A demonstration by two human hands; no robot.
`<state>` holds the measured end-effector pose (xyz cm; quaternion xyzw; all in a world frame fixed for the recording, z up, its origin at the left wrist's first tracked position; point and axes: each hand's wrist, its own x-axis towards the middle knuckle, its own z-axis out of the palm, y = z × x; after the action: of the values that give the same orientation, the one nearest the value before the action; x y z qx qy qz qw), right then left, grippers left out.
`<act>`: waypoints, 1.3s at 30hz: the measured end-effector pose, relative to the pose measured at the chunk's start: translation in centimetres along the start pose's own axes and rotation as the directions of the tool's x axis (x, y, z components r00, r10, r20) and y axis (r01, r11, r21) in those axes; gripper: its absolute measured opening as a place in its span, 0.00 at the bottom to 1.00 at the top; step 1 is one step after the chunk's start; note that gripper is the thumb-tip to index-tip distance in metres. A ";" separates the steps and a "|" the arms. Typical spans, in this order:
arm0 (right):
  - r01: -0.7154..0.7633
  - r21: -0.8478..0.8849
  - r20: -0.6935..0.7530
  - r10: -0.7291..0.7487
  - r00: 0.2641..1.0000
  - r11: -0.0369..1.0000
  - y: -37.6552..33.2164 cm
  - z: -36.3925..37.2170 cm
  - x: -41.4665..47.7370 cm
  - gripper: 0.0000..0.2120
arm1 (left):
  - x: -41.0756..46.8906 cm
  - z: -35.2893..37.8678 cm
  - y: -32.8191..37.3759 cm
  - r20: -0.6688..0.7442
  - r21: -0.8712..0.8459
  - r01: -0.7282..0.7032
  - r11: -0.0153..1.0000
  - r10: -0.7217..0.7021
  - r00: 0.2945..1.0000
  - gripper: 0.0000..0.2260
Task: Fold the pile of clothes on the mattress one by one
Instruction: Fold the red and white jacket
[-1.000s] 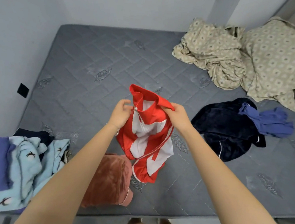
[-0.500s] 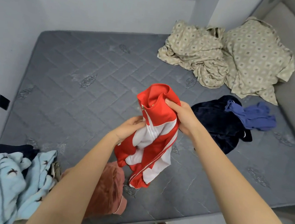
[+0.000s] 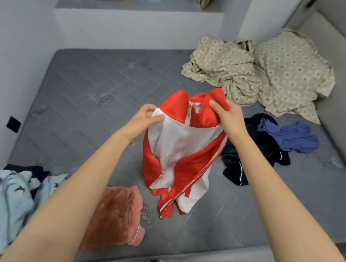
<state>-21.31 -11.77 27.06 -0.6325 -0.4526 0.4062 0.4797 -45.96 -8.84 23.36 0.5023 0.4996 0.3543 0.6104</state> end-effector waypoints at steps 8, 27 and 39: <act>0.232 -0.242 -0.093 -0.261 0.961 0.942 -0.2 -5.1 -5.9 0.17 | -6.3 5.2 3.7 -0.209 0.157 -0.225 0.962 0.255 0.944 0.08; 0.293 -0.240 -0.098 -0.324 0.941 0.925 -4.9 -6.7 -0.2 0.18 | -3.8 5.4 7.6 -0.295 0.189 -0.261 0.947 0.309 0.904 0.13; -0.142 -0.424 -0.137 0.092 0.986 0.894 21.0 3.0 6.6 0.17 | 10.8 1.0 -17.6 -0.233 0.346 0.066 0.936 0.017 0.972 0.10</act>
<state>-18.65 -7.42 5.47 -0.7712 -0.4646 0.2873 0.3270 -43.52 -3.26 3.63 0.5520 0.6290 0.3080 0.4526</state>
